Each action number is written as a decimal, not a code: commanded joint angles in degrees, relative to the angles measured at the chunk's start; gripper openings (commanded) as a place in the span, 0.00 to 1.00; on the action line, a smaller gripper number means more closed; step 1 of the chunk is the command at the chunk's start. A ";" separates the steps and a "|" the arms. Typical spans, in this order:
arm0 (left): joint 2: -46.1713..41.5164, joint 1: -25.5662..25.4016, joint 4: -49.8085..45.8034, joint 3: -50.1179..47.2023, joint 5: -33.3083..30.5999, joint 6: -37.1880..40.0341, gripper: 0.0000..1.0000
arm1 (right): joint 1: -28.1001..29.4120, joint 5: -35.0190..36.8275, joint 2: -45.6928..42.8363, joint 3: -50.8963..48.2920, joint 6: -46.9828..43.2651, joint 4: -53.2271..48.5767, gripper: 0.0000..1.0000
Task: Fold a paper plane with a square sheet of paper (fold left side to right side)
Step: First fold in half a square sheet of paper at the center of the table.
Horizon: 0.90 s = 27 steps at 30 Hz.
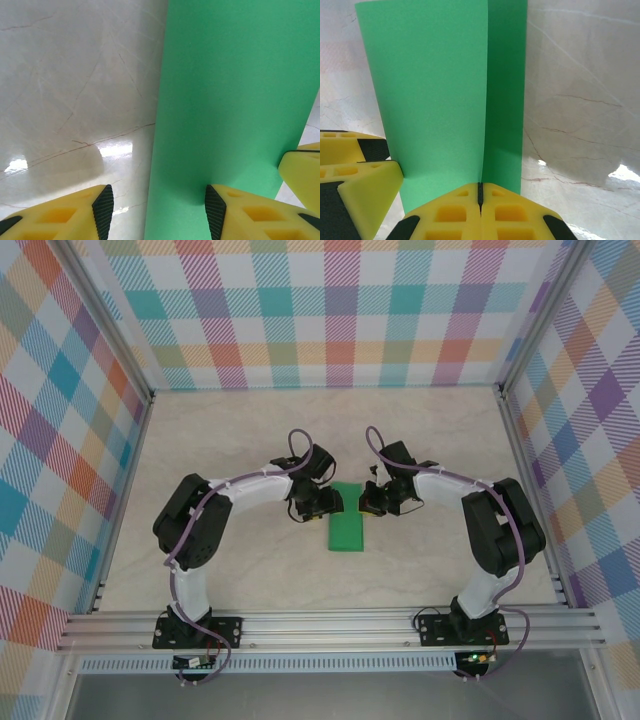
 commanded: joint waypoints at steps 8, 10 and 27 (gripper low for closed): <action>3.11 -1.17 -2.43 2.95 -0.27 -0.60 0.52 | -0.25 1.51 -1.25 1.78 -1.60 -2.46 0.28; 3.41 -1.27 -2.47 3.08 -0.18 -0.62 0.52 | -0.32 2.88 -2.26 1.83 -2.03 -3.38 0.32; 4.61 -1.37 -1.99 3.83 -1.51 -3.65 0.53 | -1.22 8.09 -6.21 -1.01 -2.89 -6.42 0.43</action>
